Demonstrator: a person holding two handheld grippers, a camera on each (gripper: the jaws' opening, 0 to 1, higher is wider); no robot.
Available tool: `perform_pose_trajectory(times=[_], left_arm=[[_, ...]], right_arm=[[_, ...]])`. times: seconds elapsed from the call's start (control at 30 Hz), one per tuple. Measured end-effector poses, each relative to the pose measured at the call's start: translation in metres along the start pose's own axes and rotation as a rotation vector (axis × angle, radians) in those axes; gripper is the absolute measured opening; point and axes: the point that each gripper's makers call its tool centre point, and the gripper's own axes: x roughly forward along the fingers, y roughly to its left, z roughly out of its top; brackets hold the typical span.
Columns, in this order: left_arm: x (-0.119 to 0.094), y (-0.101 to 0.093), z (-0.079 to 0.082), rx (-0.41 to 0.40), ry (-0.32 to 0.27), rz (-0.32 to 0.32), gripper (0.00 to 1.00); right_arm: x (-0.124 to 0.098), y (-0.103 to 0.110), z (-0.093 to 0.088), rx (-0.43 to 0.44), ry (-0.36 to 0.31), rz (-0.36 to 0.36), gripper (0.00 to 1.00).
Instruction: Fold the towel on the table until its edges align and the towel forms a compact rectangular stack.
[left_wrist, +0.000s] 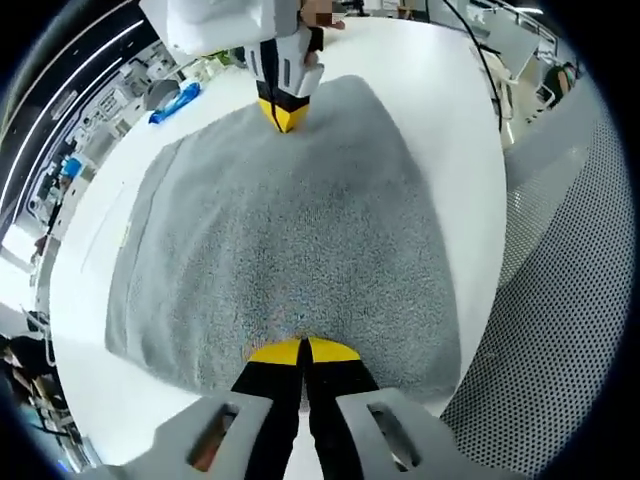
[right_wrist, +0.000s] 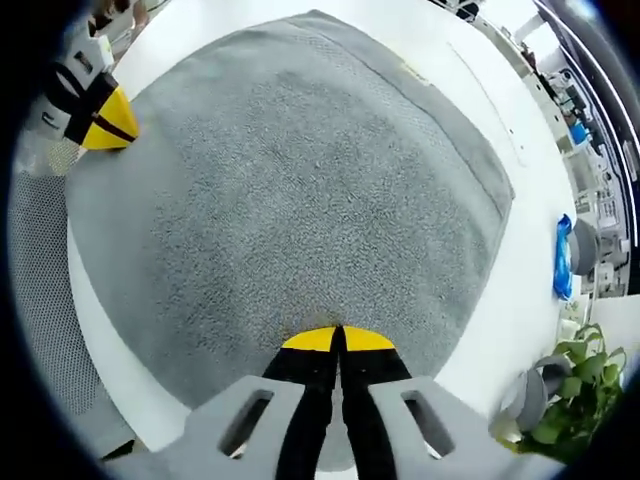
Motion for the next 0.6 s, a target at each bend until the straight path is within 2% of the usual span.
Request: perform_pose_trajectory(times=[0.23,0.3,0.4,0.6], left_arm=[[-0.0002,-0.0011,0.0000,-0.004,0.005,0.006,0.00],[-0.0001,0.0000,0.0000,-0.022,0.005,-0.001,0.00],[0.0002,0.0008,-0.0004,-0.117,-0.002,-0.029,0.00],[0.0001,0.0039,-0.0023,-0.143,-0.007,-0.024,0.00]], right_arm=[[0.0003,0.0002,-0.0011,-0.034,0.043,-0.027,0.00],[0.0005,-0.0009,-0.0013,-0.017,0.050,-0.045,0.00],[0.0004,0.0004,-0.0017,-0.046,0.068,-0.079,0.00],[-0.0010,0.0007,-0.0028,-0.036,0.085,-0.087,0.00]])
